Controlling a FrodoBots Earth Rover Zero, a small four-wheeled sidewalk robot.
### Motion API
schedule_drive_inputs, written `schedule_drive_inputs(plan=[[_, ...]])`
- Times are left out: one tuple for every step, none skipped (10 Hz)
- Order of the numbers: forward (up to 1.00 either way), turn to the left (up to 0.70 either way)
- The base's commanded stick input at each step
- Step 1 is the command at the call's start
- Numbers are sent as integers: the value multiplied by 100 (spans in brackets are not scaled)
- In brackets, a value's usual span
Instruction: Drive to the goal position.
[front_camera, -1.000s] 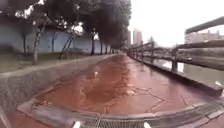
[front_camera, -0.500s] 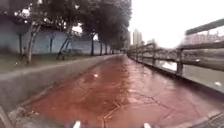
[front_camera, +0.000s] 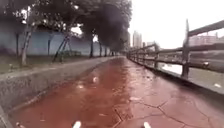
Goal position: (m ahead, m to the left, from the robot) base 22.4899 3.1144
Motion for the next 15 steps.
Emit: schedule_drive_inputs(plan=[[50,0],[50,0],[50,0],[50,0],[50,0],[50,0],[50,0],[50,0],[50,0],[50,0],[50,0],[50,0],[50,0],[50,0],[50,0]])
